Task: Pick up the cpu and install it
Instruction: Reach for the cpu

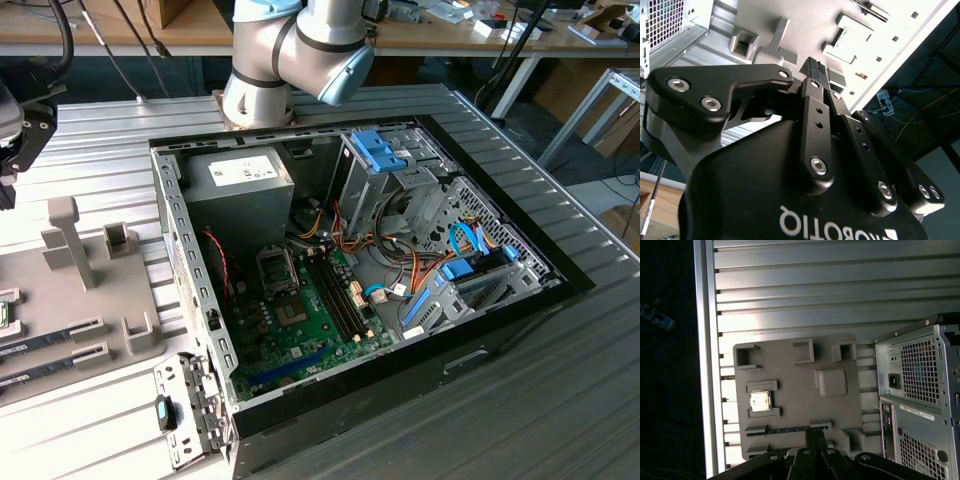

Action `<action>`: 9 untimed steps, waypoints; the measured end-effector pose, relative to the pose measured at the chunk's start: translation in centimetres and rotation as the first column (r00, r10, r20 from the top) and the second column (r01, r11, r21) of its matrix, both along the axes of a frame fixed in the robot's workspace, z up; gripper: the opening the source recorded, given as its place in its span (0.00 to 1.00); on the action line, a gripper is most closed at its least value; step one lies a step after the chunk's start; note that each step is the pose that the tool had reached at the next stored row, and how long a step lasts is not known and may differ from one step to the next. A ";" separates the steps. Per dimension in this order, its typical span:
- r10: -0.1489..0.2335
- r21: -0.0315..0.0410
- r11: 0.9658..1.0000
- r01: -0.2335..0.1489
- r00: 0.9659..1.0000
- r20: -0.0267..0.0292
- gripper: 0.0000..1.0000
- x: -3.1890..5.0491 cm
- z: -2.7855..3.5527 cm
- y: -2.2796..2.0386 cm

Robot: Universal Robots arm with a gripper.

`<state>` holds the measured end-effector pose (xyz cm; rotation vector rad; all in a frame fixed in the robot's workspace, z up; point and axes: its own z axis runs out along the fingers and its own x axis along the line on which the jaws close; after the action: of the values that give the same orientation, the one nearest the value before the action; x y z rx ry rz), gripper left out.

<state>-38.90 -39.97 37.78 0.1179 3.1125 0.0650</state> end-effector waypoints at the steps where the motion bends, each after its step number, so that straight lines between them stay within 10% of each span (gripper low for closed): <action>1: 0.000 0.000 1.000 0.000 1.000 0.000 0.11 -0.02 -0.01 0.00; 9: 0.000 0.000 1.000 0.000 1.000 0.000 0.11 -0.39 -0.28 -0.02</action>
<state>-39.29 -39.99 37.50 0.1179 3.1124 0.0650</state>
